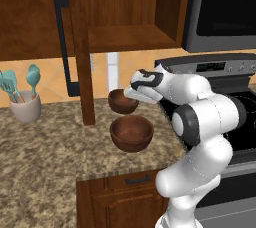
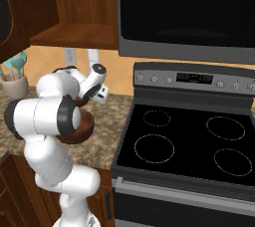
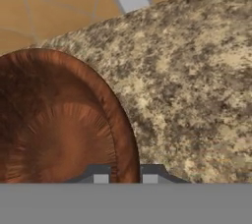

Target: Pick up the bowls on the counter and stack them on top of one another in the open cabinet. Place the smaller bowl on top of the larger bowl.

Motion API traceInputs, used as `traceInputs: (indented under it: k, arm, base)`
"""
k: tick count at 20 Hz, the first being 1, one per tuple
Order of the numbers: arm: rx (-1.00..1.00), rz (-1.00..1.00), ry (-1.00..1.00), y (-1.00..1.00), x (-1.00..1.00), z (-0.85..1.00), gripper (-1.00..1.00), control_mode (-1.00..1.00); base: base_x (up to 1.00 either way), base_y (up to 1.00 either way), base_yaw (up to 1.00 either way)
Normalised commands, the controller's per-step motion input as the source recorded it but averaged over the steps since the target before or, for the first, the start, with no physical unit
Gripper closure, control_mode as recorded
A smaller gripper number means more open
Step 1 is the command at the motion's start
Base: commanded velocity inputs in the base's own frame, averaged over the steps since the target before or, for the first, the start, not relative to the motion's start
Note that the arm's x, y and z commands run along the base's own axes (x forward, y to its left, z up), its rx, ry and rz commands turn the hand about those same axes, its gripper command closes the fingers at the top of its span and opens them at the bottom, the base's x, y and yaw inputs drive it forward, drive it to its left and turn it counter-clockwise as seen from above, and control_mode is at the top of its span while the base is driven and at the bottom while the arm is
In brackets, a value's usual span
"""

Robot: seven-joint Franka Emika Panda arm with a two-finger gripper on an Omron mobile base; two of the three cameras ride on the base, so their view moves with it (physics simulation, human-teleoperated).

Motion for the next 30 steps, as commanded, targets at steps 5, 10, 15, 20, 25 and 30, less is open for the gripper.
traceInputs:
  k: [5, 10, 15, 20, 25, 30]
  arm:
    - [0.02, 0.00, -0.01, -0.22, -1.00, 0.28, 1.00, -1.00]
    - [-0.02, 0.00, 0.00, -0.02, -0.42, -0.01, 1.00, -1.00]
    - [-0.08, -0.02, 0.01, 0.01, -0.05, -0.17, 1.00, -1.00]
    - [-0.03, 0.00, 0.00, 0.00, -0.23, -0.25, 1.00, -1.00]
    - [-0.01, 0.00, 0.00, 0.00, -0.01, -0.26, 1.00, -1.00]
    - [-0.02, 0.00, 0.00, 0.00, 0.00, -0.25, 1.00, -1.00]
  base:
    - [0.00, 0.00, 0.00]
    - [0.00, 0.00, 0.00]
    - [0.00, 0.00, 0.00]
    - [0.00, 0.00, 0.00]
    - [0.00, 0.00, 0.00]
    - [0.00, 0.00, 0.00]
